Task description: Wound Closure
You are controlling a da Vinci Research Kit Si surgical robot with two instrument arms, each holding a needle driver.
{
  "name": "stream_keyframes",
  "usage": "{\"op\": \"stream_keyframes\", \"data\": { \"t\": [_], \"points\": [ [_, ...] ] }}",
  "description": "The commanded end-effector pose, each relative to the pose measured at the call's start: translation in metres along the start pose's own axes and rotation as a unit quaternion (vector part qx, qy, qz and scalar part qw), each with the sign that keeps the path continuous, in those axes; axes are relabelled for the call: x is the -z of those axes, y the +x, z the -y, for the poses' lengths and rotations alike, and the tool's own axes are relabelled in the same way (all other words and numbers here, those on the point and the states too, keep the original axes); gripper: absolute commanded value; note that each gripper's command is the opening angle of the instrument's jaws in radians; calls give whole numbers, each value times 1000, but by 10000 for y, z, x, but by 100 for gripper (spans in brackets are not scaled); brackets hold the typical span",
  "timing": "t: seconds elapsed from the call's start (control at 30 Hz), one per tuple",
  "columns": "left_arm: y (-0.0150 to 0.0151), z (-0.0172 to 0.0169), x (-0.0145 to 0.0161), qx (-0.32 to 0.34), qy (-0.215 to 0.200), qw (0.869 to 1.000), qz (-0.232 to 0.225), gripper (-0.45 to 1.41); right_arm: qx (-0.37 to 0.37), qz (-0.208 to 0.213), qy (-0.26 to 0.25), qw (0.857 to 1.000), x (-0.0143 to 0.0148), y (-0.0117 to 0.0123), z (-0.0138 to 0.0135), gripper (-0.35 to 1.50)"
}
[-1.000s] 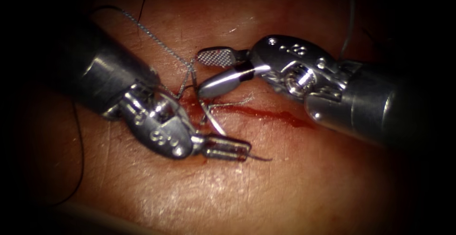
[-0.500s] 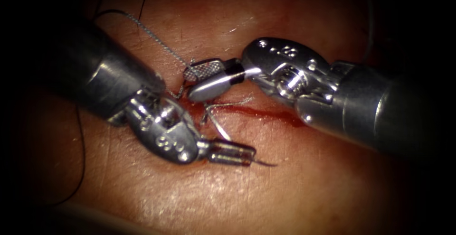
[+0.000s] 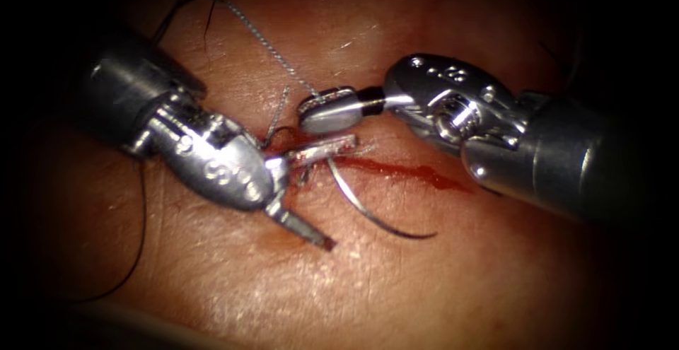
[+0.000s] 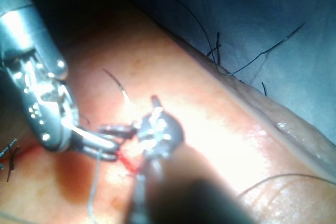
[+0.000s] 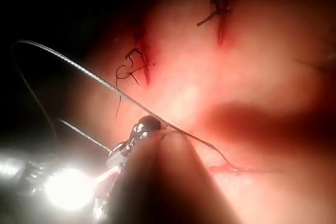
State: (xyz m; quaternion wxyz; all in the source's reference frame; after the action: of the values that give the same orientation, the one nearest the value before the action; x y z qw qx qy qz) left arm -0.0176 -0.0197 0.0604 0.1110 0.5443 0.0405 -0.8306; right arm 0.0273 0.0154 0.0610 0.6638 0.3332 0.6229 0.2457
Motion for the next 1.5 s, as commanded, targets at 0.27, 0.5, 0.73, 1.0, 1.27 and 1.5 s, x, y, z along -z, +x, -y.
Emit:
{"op": "stream_keyframes", "data": {
  "t": [0.27, 0.5, 0.73, 1.0, 1.27, 1.5],
  "points": [
    [20, -17, 9, 255, 50, 965, 21, 89, 66, -8, -110, 992, 22, -6, -8, -35],
    [-7, -22, 4, 484, 111, 865, -76, 19, 121, -32, -190, 974, 15, -6, 8, -35],
    [-60, -19, 0, 576, 207, 777, -145, 91, 215, -52, -221, 950, -1, -4, 38, -35],
    [-58, -25, -8, 592, 169, 771, -164, 94, 274, -56, -245, 928, -8, -3, 34, -35],
    [-46, -26, -18, 596, 146, 770, -175, 94, 303, -66, -256, 916, -10, -3, 34, -35],
    [-53, -24, -15, 596, 148, 770, -174, 94, 305, -78, -260, 913, -12, 1, 42, -35]
  ]
}}
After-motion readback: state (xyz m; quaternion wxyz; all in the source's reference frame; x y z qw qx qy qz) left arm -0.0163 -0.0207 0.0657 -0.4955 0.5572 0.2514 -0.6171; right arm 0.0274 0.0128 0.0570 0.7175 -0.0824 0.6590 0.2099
